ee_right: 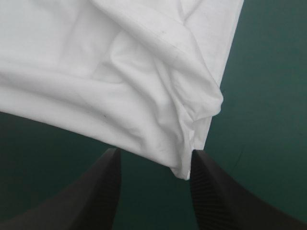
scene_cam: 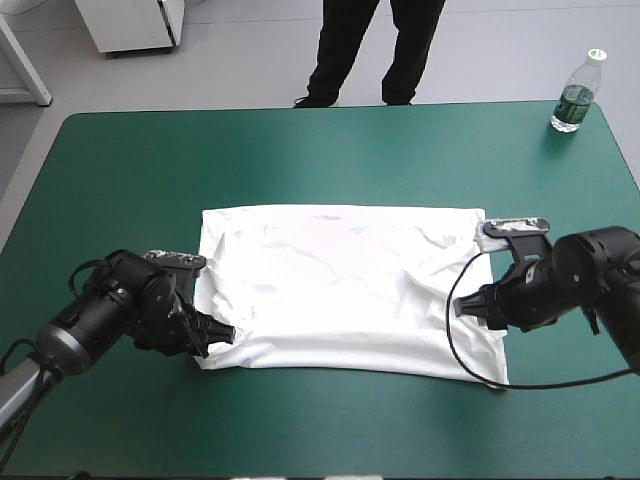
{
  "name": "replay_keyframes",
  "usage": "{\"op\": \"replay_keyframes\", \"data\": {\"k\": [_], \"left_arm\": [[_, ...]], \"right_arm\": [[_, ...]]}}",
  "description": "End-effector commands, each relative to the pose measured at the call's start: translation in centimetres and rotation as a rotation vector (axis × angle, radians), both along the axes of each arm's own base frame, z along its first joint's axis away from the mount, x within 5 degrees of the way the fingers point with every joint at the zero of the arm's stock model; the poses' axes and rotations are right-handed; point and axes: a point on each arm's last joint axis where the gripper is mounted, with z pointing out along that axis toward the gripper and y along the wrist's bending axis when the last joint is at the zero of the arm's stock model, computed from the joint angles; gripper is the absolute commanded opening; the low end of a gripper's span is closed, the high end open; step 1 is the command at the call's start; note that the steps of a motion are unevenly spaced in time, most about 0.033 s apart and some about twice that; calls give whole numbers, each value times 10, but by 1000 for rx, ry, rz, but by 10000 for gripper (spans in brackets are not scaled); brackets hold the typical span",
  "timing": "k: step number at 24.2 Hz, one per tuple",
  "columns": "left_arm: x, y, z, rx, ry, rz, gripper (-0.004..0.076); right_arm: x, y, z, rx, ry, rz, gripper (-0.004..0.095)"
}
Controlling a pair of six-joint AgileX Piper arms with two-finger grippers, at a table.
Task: Fold the cloth
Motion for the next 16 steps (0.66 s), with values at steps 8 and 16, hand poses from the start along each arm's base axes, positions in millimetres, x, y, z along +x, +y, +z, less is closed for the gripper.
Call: {"op": "replay_keyframes", "data": {"k": [8,16], "left_arm": [[24,-16,-49,6,55,14,407],[16,-11,-77,60,154,38,407]], "right_arm": [[-20,-6,13,27,-59,-33,428],[-20,-6,13,28,-59,-34,399]]}}
